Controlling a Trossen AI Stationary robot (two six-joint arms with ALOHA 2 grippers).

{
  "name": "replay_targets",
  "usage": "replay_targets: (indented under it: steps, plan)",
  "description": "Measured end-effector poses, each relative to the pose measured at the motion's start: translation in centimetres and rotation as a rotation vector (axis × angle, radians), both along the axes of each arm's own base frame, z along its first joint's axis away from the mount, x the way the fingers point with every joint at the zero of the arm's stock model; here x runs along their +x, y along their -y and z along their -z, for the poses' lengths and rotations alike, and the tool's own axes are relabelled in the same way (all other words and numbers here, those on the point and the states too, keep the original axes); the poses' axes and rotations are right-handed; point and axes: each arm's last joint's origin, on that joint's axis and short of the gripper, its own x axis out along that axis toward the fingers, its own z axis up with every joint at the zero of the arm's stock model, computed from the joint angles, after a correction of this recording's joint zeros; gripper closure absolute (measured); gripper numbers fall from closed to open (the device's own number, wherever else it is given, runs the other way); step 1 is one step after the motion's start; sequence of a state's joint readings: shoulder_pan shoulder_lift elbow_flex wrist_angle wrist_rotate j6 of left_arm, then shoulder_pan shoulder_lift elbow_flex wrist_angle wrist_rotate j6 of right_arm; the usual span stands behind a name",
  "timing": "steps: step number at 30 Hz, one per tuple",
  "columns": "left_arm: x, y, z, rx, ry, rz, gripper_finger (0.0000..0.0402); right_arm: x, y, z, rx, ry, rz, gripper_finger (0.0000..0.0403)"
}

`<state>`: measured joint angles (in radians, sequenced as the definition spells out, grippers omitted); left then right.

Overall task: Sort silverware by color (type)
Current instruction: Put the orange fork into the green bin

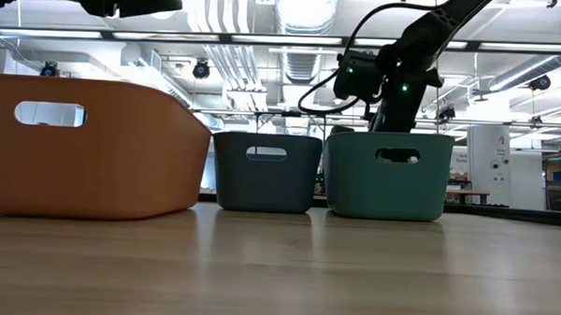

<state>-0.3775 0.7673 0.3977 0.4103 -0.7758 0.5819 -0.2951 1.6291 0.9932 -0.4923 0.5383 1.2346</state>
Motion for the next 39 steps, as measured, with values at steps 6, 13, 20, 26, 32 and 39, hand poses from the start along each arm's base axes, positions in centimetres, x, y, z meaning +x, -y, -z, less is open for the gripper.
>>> replay_targets:
  steps: [6, 13, 20, 26, 32, 39]
  plan:
    - [0.00, 0.00, 0.00, 0.000, 0.000, 0.000, 0.0325, 0.02, -0.03, 0.02, 0.013, 0.006, -0.003, 0.0366]
    - [0.00, 0.00, 0.00, 0.000, 0.000, 0.000, 0.0325, 0.05, -0.03, 0.22, 0.017, -0.001, -0.003, 0.0366]
    - [0.00, 0.00, 0.00, 0.000, 0.000, 0.000, 0.0325, 0.11, -0.02, 0.92, 0.030, -0.031, -0.008, 0.0366]
    - [0.00, 0.00, 0.00, 0.002, -0.001, 0.000, 0.0325, 0.14, -0.02, 0.92, 0.030, -0.029, -0.008, 0.0366]
    - [0.00, 0.00, 0.00, 0.003, -0.001, 0.000, 0.0325, 0.15, -0.01, 0.91, 0.030, -0.026, -0.006, 0.0359]
    - [0.00, 0.00, 0.00, 0.003, -0.001, -0.001, 0.0325, 0.16, -0.01, 0.91, 0.030, -0.024, -0.006, 0.0349]
